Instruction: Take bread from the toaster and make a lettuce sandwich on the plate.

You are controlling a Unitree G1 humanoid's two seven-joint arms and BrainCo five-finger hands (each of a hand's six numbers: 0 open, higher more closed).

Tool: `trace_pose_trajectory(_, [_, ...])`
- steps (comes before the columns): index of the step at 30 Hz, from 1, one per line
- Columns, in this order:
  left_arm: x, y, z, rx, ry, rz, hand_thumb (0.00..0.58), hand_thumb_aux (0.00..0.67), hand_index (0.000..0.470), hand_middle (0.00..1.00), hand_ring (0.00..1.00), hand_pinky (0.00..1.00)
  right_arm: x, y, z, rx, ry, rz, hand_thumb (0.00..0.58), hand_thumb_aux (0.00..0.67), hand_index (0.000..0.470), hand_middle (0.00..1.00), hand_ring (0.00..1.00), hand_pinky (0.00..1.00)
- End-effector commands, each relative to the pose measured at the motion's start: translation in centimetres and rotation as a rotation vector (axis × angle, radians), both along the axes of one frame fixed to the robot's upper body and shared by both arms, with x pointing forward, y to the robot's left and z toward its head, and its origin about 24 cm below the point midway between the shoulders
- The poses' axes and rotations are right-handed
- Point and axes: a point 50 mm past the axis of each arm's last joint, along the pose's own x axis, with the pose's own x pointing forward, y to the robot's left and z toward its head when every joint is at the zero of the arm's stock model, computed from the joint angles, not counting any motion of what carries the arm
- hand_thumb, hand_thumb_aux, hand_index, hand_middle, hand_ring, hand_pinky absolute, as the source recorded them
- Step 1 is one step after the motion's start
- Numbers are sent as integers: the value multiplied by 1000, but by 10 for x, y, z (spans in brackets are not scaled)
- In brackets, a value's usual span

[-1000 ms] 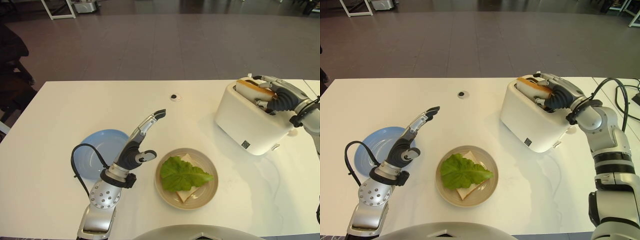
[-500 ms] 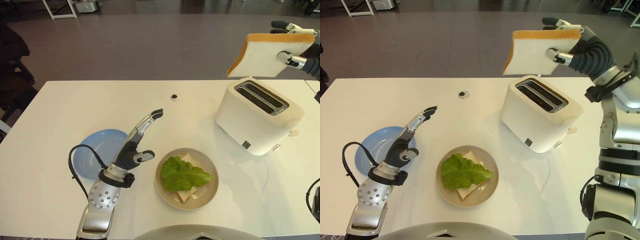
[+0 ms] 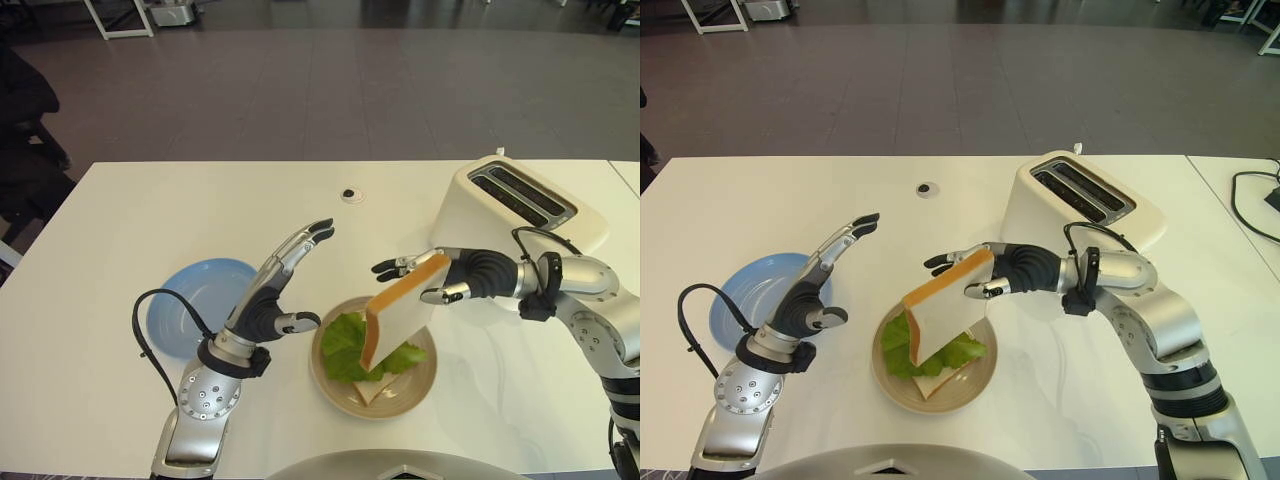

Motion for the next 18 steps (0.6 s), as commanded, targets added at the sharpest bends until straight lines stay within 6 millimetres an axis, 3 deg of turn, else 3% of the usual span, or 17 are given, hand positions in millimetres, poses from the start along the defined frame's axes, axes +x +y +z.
trace_pose_trajectory(1, [-3, -4, -1, 55, -9, -23, 0, 0, 0, 0, 0, 0, -1, 1, -17, -94, 46, 23, 580, 670, 470, 0, 0, 0])
trace_pose_trajectory(10, [-10, -15, -7, 201, -49, -81, 0, 0, 0, 0, 0, 0, 0, 11, -48, -204, 79, 48, 580, 670, 470, 0, 0, 0])
trace_pose_trajectory(18, [-31, -34, -7, 505, -201, -178, 0, 0, 0, 0, 0, 0, 6, 32, -60, -260, -45, 20, 580, 670, 470, 0, 0, 0])
